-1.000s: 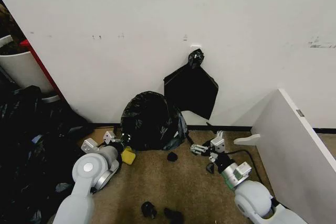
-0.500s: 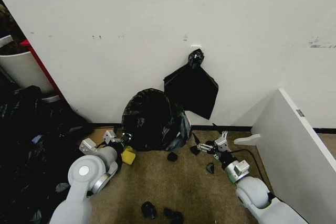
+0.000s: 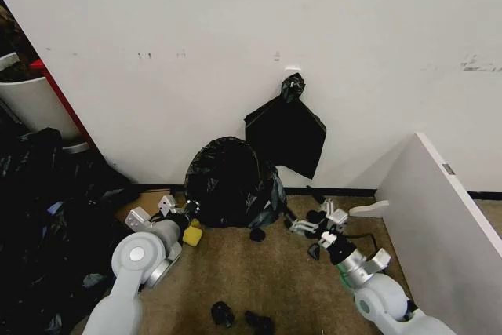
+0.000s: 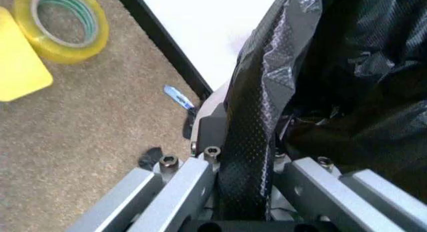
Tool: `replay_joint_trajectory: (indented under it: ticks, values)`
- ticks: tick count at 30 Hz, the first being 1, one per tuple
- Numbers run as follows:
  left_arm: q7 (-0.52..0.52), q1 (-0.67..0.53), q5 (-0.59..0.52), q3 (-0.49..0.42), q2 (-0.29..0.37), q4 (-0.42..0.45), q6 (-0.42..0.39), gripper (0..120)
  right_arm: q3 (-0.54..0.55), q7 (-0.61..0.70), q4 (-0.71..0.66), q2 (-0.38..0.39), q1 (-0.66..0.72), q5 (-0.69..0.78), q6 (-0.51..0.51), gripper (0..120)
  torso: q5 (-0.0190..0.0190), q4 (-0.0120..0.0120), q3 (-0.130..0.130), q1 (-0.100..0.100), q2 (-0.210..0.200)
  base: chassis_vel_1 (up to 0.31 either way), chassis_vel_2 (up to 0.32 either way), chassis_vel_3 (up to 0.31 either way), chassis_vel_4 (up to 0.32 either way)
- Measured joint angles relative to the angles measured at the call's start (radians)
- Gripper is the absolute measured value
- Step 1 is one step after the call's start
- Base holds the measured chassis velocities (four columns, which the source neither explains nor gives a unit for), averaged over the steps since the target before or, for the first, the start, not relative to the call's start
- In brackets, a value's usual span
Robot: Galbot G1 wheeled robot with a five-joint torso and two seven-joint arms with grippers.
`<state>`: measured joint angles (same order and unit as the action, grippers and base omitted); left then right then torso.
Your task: Place the garbage bag over the trash bin.
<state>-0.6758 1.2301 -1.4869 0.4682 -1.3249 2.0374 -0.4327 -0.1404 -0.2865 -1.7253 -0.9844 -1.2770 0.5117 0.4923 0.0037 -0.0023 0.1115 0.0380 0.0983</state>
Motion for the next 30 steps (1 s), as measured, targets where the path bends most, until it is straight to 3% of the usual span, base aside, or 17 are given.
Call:
replay_joint_trajectory:
  ticks: [5, 10, 16, 19, 22, 23, 24, 25, 28, 30]
  values:
    - [0.0, 0.024, -0.002, -0.008, -0.003, 0.023, -0.003, 1, -0.009, 0.022, 0.086, -0.029, 0.041, -0.106, 0.031, 100, 0.0, 0.0002, 0.0, 0.0, 0.0, 0.0, 0.0, 0.0, 0.0]
    - [0.0, 0.037, -0.008, -0.022, 0.0, 0.051, -0.007, 1, -0.032, -0.045, 0.214, -0.046, 0.093, -0.108, 0.095, 100, -0.0002, 0.0001, 0.0, 0.0, 0.0, 0.0, 0.0, 0.0, 0.0]
    - [0.0, 0.036, -0.015, -0.023, 0.002, 0.064, -0.012, 1, -0.039, -0.089, 0.242, -0.052, 0.091, -0.084, 0.132, 100, -0.0002, 0.0002, 0.0, 0.0, 0.0, 0.0, 0.0, 0.0, 0.0]
    - [0.0, 0.029, -0.015, -0.022, 0.004, 0.057, -0.011, 1, -0.052, -0.168, 0.253, -0.048, 0.089, -0.065, 0.166, 100, 0.0003, 0.0002, 0.0, 0.0, 0.0, 0.0, 0.0, 0.0, 0.0]
    - [0.001, 0.015, -0.01, -0.022, 0.009, 0.031, -0.002, 1, -0.081, -0.383, 0.244, -0.028, 0.079, 0.055, 0.194, 100, -0.0003, 0.0001, 0.0, 0.0, 0.0, 0.0, 0.0, 0.0, 0.0]
    - [0.002, 0.014, -0.01, -0.022, 0.009, 0.029, -0.001, 1, -0.083, -0.401, 0.242, -0.026, 0.078, 0.066, 0.194, 100, -0.0002, 0.0, 0.0, 0.0, 0.0, 0.0, 0.0, 0.0, 0.0]
    - [0.007, 0.003, -0.003, -0.023, 0.012, 0.009, 0.003, 1, -0.112, -0.558, 0.218, -0.012, 0.065, 0.174, 0.179, 100, -0.0002, 0.0001, 0.0, 0.0, 0.0, 0.0, 0.0, 0.0, 0.0]
    - [0.009, 0.001, 0.0, -0.024, 0.013, 0.004, 0.004, 1, -0.123, -0.601, 0.211, -0.009, 0.062, 0.204, 0.171, 100, -0.0003, 0.0001, 0.0, 0.0, 0.0, 0.0, 0.0, 0.0, 0.0]
    - [0.014, -0.003, 0.019, -0.037, 0.017, -0.014, 0.009, 1, -0.161, -0.712, 0.187, -0.003, 0.054, 0.291, 0.142, 100, -0.0002, 0.0, 0.0, 0.0, 0.0, 0.0, 0.0, 0.0, 0.0]
    - [0.014, -0.002, 0.058, -0.066, 0.026, -0.022, 0.012, 1, -0.187, -0.682, 0.139, -0.003, 0.043, 0.33, 0.128, 100, -0.0002, 0.0, 0.0, 0.0, 0.0, 0.0, 0.0, 0.0, 0.0]
